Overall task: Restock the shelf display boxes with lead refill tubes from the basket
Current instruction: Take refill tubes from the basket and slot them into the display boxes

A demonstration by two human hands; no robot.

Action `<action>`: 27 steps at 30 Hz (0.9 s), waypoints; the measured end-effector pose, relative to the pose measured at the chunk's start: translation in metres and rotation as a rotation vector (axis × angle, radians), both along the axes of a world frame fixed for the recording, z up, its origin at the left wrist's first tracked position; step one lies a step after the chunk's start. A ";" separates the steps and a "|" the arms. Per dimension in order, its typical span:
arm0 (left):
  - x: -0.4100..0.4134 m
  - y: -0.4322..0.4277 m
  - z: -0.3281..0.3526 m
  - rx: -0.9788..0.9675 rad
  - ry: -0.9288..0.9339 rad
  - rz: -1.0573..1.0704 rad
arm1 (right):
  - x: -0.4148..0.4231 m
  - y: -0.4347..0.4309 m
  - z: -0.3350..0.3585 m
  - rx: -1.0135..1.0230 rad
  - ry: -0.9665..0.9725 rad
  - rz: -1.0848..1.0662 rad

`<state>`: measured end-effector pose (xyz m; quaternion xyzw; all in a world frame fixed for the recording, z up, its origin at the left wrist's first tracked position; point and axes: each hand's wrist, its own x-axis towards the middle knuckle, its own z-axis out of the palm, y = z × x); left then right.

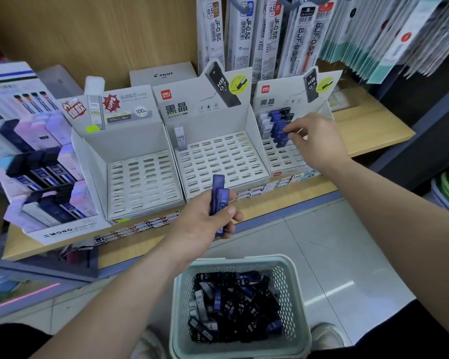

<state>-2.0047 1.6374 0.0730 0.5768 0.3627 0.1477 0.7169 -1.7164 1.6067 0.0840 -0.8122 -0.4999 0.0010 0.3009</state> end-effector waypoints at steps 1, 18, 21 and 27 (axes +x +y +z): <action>-0.001 0.000 0.001 -0.002 -0.006 0.008 | -0.001 0.001 -0.002 -0.004 -0.003 -0.003; -0.002 0.000 0.015 0.032 -0.072 0.017 | -0.113 -0.021 0.040 -0.182 0.632 0.485; -0.003 0.000 0.014 0.052 -0.058 0.000 | -0.114 -0.019 0.038 -0.210 0.638 0.490; -0.004 0.001 0.014 0.009 -0.040 0.055 | -0.098 -0.020 0.040 -0.216 0.770 0.414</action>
